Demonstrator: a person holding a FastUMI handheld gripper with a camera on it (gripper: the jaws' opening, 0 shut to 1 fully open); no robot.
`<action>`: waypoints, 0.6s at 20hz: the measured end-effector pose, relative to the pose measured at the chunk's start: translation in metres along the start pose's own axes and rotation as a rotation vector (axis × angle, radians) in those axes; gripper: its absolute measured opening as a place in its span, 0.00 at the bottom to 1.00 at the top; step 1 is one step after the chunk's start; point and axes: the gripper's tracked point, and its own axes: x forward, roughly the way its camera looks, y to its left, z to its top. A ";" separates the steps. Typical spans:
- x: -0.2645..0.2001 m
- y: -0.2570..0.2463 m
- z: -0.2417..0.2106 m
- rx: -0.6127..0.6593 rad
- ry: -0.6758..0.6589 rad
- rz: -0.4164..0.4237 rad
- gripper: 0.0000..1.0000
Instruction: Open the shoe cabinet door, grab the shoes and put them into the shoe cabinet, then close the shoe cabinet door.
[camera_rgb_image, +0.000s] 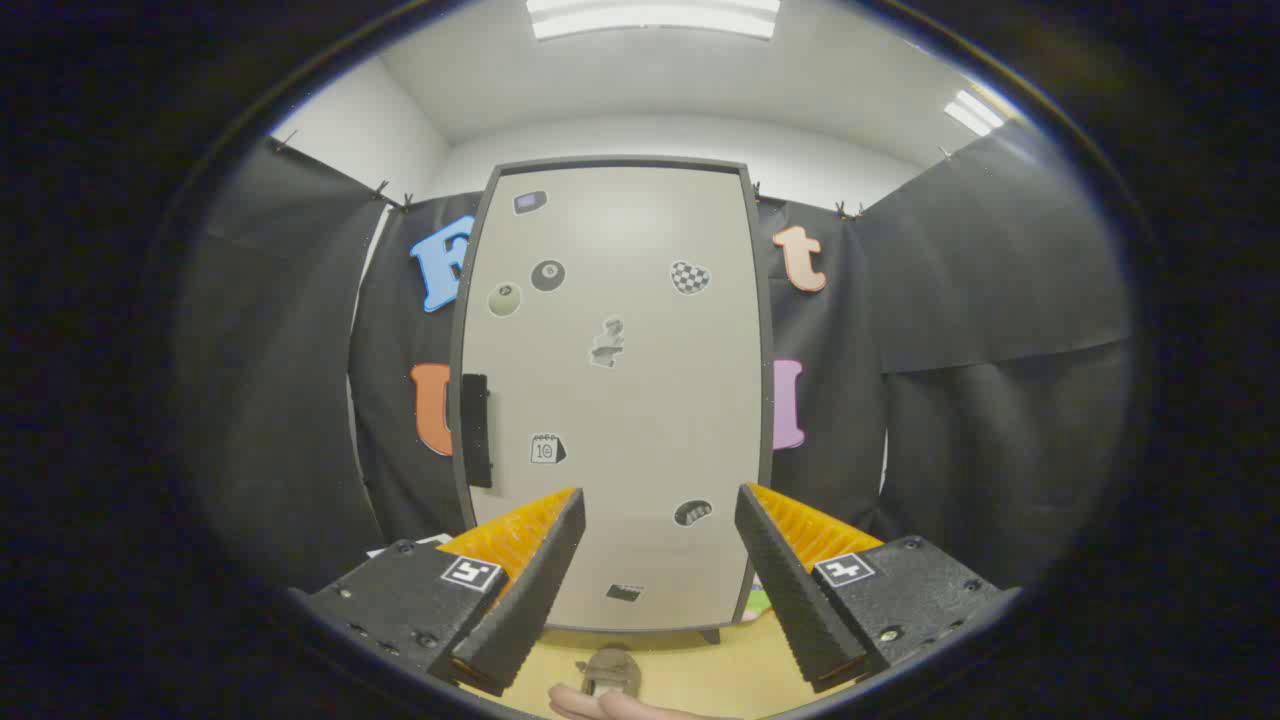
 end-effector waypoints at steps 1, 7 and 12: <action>0.000 -0.004 -0.002 -0.006 0.007 -0.023 0.99; 0.008 -0.001 -0.010 0.013 0.041 -0.033 0.99; 0.024 0.004 -0.016 0.020 0.069 -0.037 0.99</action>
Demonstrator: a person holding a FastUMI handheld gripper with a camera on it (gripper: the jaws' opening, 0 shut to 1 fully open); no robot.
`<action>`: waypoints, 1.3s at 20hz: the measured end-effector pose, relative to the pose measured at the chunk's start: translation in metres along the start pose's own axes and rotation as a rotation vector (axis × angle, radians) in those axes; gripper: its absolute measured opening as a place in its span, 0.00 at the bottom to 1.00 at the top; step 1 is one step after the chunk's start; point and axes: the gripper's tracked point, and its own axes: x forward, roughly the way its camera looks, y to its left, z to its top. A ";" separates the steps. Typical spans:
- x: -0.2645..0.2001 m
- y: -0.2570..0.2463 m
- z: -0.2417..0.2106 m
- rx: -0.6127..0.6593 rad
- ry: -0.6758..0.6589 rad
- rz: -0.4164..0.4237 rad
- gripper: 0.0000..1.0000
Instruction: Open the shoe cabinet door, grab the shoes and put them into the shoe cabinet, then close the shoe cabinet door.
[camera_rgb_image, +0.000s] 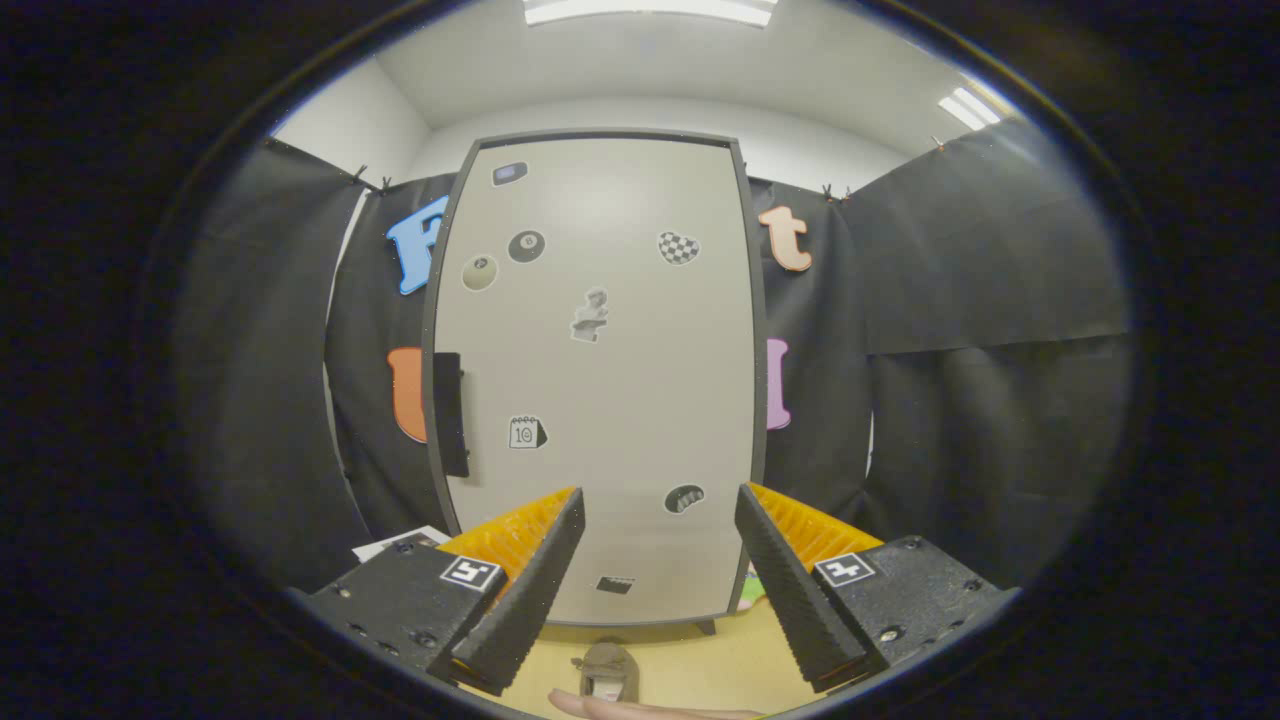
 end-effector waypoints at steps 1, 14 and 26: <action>0.005 0.004 0.000 -0.002 0.001 0.008 0.99; 0.102 0.127 0.031 0.089 0.015 0.257 0.99; 0.148 0.204 0.032 -0.046 0.016 0.222 0.83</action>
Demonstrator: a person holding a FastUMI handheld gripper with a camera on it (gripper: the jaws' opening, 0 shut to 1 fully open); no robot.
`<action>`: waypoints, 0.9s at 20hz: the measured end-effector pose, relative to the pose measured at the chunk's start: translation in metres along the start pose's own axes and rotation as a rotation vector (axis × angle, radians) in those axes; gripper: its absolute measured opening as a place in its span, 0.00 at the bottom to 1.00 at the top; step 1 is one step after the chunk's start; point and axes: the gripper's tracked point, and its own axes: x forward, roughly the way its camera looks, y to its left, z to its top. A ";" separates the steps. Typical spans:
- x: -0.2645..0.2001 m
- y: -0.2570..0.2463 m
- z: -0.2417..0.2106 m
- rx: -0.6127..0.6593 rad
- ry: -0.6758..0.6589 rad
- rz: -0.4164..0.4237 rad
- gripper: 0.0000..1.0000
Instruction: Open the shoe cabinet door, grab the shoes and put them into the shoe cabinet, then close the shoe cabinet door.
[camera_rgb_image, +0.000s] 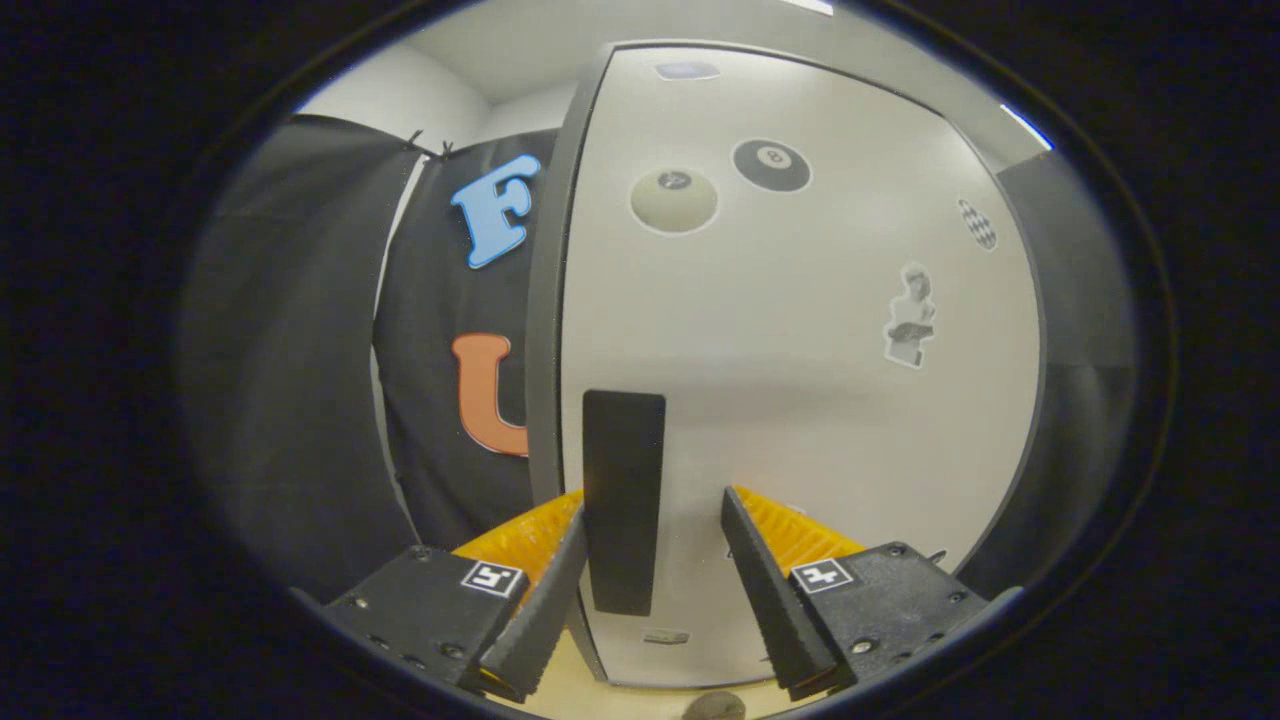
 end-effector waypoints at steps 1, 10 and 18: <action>0.003 0.006 0.000 0.012 0.003 0.014 0.69; -0.018 0.000 -0.004 0.023 0.004 0.034 0.33; -0.046 0.002 -0.013 0.035 0.095 0.274 0.33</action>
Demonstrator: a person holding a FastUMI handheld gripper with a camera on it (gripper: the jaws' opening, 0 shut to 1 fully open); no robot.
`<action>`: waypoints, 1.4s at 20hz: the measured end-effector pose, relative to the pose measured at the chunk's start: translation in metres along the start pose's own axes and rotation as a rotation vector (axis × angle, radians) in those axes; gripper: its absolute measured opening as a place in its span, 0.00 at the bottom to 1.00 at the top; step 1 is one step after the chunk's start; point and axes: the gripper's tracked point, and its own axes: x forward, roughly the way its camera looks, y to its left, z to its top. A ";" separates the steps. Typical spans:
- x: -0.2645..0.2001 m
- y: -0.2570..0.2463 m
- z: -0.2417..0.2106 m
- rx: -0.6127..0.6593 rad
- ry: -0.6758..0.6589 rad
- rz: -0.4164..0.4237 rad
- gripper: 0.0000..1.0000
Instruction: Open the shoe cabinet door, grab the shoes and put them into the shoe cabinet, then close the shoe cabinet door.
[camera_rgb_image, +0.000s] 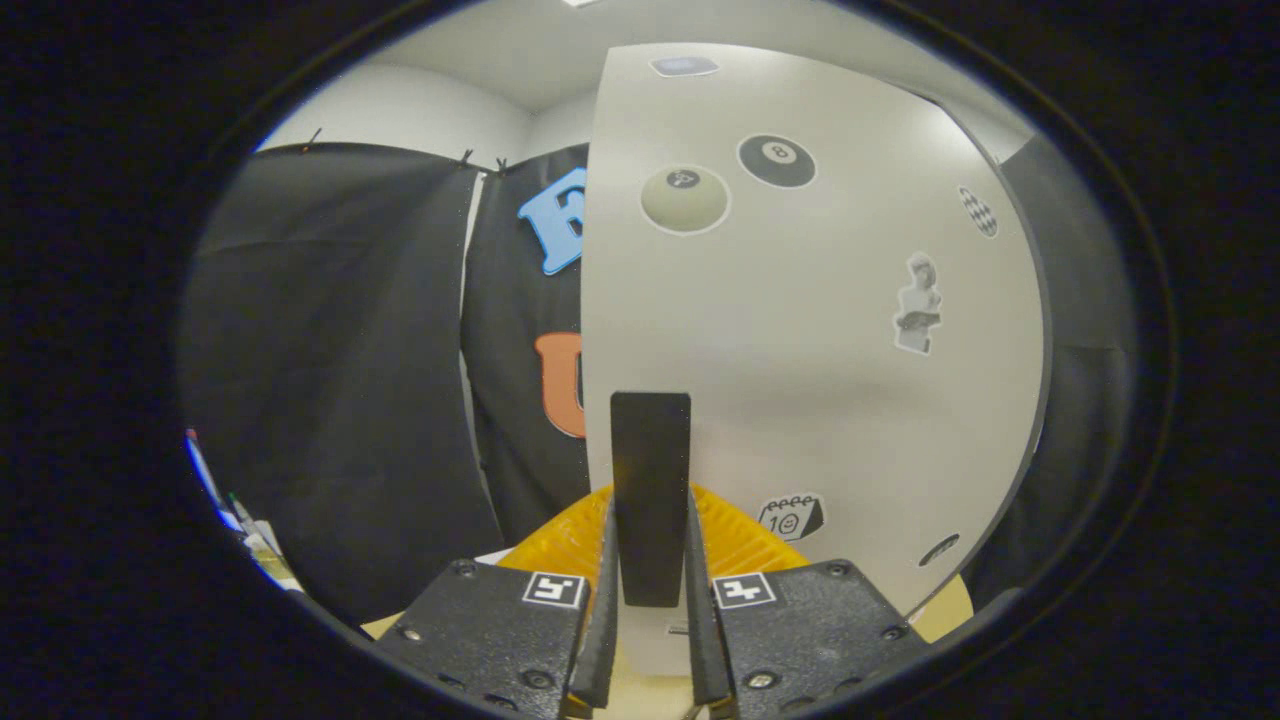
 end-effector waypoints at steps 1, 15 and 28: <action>-0.003 -0.001 0.000 -0.008 0.003 0.021 0.32; -0.089 -0.014 0.000 0.041 -0.036 0.210 0.28; -0.156 -0.077 -0.002 0.057 -0.167 0.028 0.26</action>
